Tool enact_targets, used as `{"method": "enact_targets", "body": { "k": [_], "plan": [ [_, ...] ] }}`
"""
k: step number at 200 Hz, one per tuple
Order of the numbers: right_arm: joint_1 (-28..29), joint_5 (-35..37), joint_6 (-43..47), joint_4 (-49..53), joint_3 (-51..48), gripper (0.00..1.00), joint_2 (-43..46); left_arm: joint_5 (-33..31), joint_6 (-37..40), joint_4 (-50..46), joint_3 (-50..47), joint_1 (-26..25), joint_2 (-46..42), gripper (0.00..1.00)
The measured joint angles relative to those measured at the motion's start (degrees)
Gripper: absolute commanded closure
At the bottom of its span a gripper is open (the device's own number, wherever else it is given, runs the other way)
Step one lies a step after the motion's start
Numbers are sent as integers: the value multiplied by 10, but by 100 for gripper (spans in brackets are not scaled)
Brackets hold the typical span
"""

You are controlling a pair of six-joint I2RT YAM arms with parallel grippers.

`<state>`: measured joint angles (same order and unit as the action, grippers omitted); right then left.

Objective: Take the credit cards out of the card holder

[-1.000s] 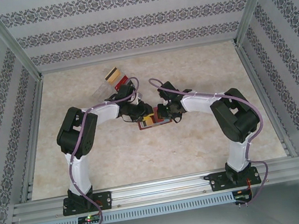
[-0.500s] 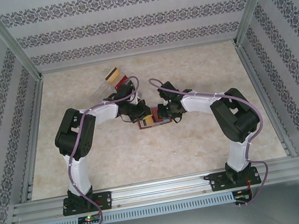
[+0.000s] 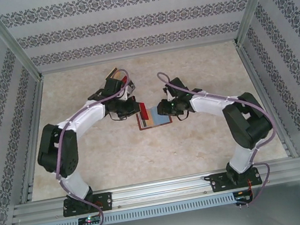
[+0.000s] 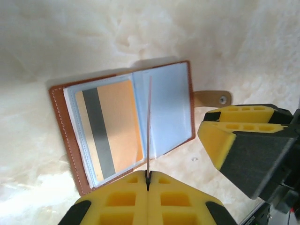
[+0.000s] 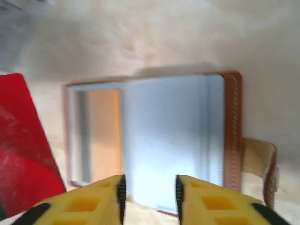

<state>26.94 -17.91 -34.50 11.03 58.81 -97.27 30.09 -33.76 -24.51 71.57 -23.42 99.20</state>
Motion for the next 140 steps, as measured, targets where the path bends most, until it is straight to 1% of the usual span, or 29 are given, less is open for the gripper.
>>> {"method": "enact_targets", "body": {
  "k": [9, 25, 44, 79, 118, 140],
  "plan": [
    [-3, -17, -1, -14, -1, 49, 14, -1, 5, -3, 0, 3, -17, 100],
    [-10, -54, -13, -46, -2, 43, 35, 9, 9, -2, -2, 10, -42, 100],
    [-20, -106, -34, -88, -5, 40, 46, 40, 9, 11, -13, 22, -67, 100],
    [-47, -202, -100, -164, -11, 39, 45, 102, -17, 71, -30, 33, -83, 100],
    [-54, -272, -153, -228, -4, 40, 30, 158, -61, 137, -30, 33, -71, 100],
    [-55, -302, -178, -259, 0, 46, 23, 186, -88, 172, -30, 33, -65, 100]
  ]
}}
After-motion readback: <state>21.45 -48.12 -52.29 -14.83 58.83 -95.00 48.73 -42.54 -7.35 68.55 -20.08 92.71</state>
